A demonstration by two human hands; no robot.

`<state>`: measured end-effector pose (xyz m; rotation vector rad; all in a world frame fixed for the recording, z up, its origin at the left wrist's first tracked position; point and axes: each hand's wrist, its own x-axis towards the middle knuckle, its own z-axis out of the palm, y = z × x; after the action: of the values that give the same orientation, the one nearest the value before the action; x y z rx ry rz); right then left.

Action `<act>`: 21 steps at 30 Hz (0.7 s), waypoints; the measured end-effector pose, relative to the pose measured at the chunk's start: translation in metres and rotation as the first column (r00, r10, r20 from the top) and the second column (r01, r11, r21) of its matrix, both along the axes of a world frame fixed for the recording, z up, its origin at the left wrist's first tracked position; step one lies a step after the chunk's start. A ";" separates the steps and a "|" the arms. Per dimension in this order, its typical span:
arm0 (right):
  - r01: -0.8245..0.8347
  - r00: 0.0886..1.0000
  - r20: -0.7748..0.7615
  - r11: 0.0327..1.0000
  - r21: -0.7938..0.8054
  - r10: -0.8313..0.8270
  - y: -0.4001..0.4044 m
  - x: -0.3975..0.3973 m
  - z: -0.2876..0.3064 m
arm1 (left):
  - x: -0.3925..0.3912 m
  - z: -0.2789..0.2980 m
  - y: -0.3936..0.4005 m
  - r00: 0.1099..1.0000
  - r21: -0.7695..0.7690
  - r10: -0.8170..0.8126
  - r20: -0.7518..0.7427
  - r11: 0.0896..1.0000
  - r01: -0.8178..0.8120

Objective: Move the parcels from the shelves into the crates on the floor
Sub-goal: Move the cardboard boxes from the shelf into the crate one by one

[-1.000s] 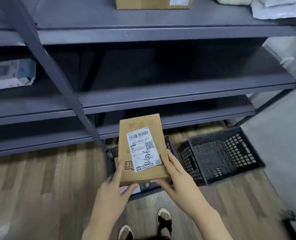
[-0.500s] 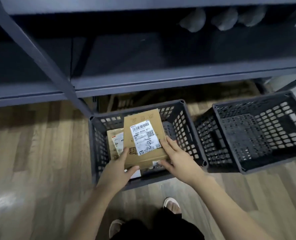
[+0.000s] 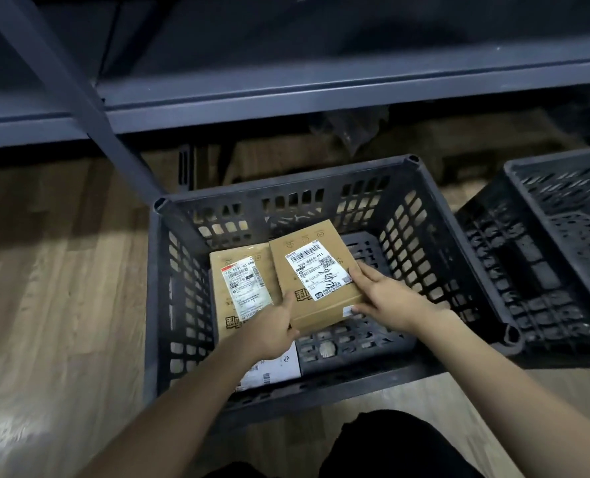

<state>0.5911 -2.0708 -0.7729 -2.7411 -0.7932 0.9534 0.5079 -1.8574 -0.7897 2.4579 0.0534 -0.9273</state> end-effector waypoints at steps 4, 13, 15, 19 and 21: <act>0.000 1.000 0.001 0.998 -0.069 0.000 0.005 0.006 -0.021 | 0.008 -0.018 0.003 0.999 0.032 -0.046 -0.020 0.998 0.047; -0.093 0.992 -0.110 0.956 -0.278 0.064 0.022 0.021 -0.069 | 0.019 -0.058 0.009 0.975 0.152 -0.218 -0.047 0.963 0.222; -0.110 0.988 -0.138 0.949 -0.295 0.072 0.023 0.024 -0.078 | 0.017 -0.064 0.008 0.966 0.173 -0.248 -0.075 0.950 0.258; -0.169 0.978 -0.169 0.937 -0.307 0.122 0.024 0.026 -0.090 | 0.021 -0.072 0.005 0.941 0.296 -0.336 -0.031 0.896 0.330; -0.193 0.975 -0.167 0.932 -0.306 0.147 0.024 0.028 -0.095 | 0.025 -0.075 0.004 0.905 0.407 -0.425 0.014 0.829 0.384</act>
<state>0.6191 -2.0469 -0.8682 -2.8602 -0.9378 1.4110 0.5334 -1.8539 -0.8650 2.9645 -0.3707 -1.0406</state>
